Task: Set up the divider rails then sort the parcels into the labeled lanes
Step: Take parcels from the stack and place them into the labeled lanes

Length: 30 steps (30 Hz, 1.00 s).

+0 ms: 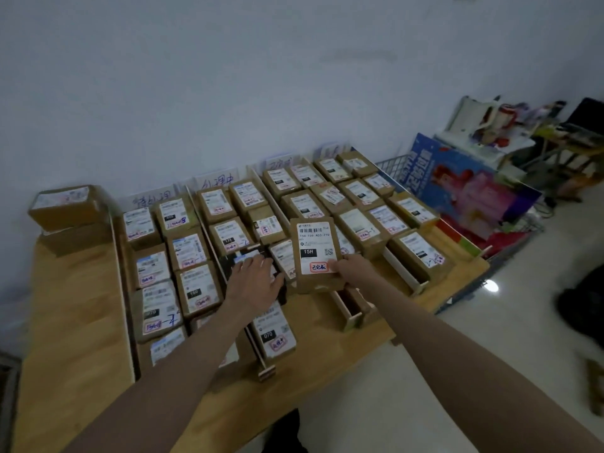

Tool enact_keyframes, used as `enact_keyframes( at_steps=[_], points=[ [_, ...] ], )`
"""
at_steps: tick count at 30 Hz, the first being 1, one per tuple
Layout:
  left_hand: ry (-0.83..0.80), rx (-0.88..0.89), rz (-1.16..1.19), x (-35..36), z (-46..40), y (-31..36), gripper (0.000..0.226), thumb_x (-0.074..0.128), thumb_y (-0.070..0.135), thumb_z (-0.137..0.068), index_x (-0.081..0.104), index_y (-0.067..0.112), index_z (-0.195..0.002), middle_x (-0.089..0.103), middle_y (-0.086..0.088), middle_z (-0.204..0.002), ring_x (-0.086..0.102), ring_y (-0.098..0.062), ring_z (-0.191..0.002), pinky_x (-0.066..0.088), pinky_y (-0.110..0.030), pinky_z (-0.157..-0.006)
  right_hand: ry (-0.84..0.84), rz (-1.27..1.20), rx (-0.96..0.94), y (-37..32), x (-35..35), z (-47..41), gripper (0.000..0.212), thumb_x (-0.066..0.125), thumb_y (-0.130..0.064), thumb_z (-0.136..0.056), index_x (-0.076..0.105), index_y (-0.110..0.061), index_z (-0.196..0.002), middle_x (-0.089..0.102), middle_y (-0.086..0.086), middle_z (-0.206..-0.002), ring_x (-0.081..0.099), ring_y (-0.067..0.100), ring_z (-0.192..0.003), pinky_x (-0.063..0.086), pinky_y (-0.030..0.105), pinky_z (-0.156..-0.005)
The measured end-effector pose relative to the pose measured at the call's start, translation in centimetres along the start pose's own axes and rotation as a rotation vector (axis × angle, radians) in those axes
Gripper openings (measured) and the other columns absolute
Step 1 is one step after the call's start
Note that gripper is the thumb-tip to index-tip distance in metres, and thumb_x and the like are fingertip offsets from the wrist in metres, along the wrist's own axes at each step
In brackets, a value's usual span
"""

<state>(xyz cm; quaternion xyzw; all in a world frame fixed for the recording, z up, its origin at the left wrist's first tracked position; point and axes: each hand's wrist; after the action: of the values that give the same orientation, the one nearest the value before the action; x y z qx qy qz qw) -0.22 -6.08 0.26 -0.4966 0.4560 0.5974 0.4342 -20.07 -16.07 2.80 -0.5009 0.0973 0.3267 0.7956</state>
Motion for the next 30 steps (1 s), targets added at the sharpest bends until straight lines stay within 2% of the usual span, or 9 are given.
enact_keyframes(
  at_steps=[4,5,8,13,16,18,21,25,30],
  points=[
    [0.004,0.041,0.032,1.5,-4.1,2.9,0.056,0.032,0.051,-0.102,0.044,0.017,-0.145,0.044,-0.005,-0.149,0.041,-0.024,-0.137,0.029,-0.041,-0.115,0.036,-0.034,0.067,1.2,-3.6,-2.7,0.033,0.058,-0.026,-0.097,0.060,-0.007,-0.124,0.068,0.006,-0.117,0.065,0.019,-0.104,0.055,0.027,-0.075],
    [0.002,0.046,0.047,1.8,-5.1,3.7,0.055,0.033,0.051,-0.102,0.045,0.017,-0.144,0.044,-0.005,-0.149,0.041,-0.023,-0.136,0.029,-0.040,-0.115,0.042,-0.045,0.080,1.5,-4.5,-3.4,0.032,0.058,-0.025,-0.098,0.060,-0.008,-0.125,0.068,0.005,-0.118,0.064,0.018,-0.105,0.054,0.026,-0.074],
    [-0.015,0.064,0.082,2.8,-7.9,6.0,0.052,0.036,0.050,-0.101,0.053,0.017,-0.137,0.050,-0.005,-0.143,0.046,-0.023,-0.132,0.033,-0.041,-0.112,0.054,-0.084,0.116,2.7,-7.4,-4.6,0.029,0.057,-0.022,-0.098,0.061,-0.009,-0.123,0.068,0.004,-0.117,0.065,0.019,-0.107,0.056,0.033,-0.088],
    [-0.072,0.122,0.100,4.7,-10.5,9.5,0.052,0.035,0.050,-0.101,0.052,0.016,-0.137,0.051,-0.005,-0.142,0.047,-0.024,-0.131,0.034,-0.043,-0.112,0.033,-0.112,0.136,6.1,-11.4,-5.5,0.023,0.057,-0.019,-0.097,0.062,-0.012,-0.119,0.069,-0.003,-0.104,0.063,0.010,-0.093,0.050,0.022,-0.072],
    [-0.097,0.146,0.095,5.8,-11.4,12.1,0.052,0.035,0.049,-0.101,0.050,0.017,-0.140,0.050,-0.003,-0.141,0.047,-0.022,-0.130,0.033,-0.041,-0.112,0.030,-0.109,0.129,8.9,-13.6,-6.5,0.027,0.057,-0.020,-0.097,0.062,-0.015,-0.123,0.069,-0.001,-0.113,0.063,0.016,-0.106,0.053,0.032,-0.088],
    [-0.106,0.140,0.092,6.8,-11.6,13.9,0.052,0.034,0.050,-0.101,0.049,0.018,-0.140,0.051,-0.002,-0.140,0.048,-0.021,-0.128,0.036,-0.040,-0.111,0.013,-0.111,0.124,10.6,-15.2,-6.9,0.019,0.057,-0.020,-0.097,0.063,-0.017,-0.115,0.068,-0.003,-0.111,0.062,0.017,-0.108,0.051,0.038,-0.098],
    [-0.128,0.093,0.065,7.8,-11.8,17.1,0.051,0.035,0.049,-0.101,0.049,0.018,-0.139,0.050,-0.002,-0.140,0.047,-0.021,-0.128,0.037,-0.040,-0.109,-0.023,-0.105,0.109,13.4,-17.9,-7.6,0.018,0.059,-0.020,-0.096,0.063,-0.017,-0.113,0.069,-0.002,-0.111,0.063,0.019,-0.108,0.051,0.039,-0.098],
    [-0.148,0.032,0.039,8.8,-11.8,21.5,0.051,0.038,0.049,-0.100,0.048,0.017,-0.139,0.052,-0.002,-0.135,0.049,-0.021,-0.125,0.039,-0.036,-0.104,-0.098,-0.033,0.064,16.3,-21.9,-8.9,0.021,0.057,-0.019,-0.097,0.063,-0.015,-0.117,0.069,-0.002,-0.108,0.063,0.019,-0.105,0.052,0.033,-0.087],
    [-0.224,-0.057,0.037,10.5,-10.9,25.1,0.053,0.040,0.046,-0.099,0.046,0.016,-0.142,0.048,-0.005,-0.143,0.046,-0.026,-0.129,0.036,-0.039,-0.106,-0.181,0.085,0.015,18.7,-23.8,-10.8,0.026,0.059,-0.020,-0.096,0.064,-0.012,-0.120,0.069,0.002,-0.116,0.063,0.022,-0.110,0.051,0.044,-0.100]
  ],
)
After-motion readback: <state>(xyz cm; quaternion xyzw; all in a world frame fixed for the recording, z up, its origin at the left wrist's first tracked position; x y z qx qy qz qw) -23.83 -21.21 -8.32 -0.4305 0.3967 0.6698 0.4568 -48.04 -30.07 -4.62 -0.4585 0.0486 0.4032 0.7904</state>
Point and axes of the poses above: each hand's wrist, its own z-axis away from the middle knuckle, its own x-axis out of the palm, y = z × x
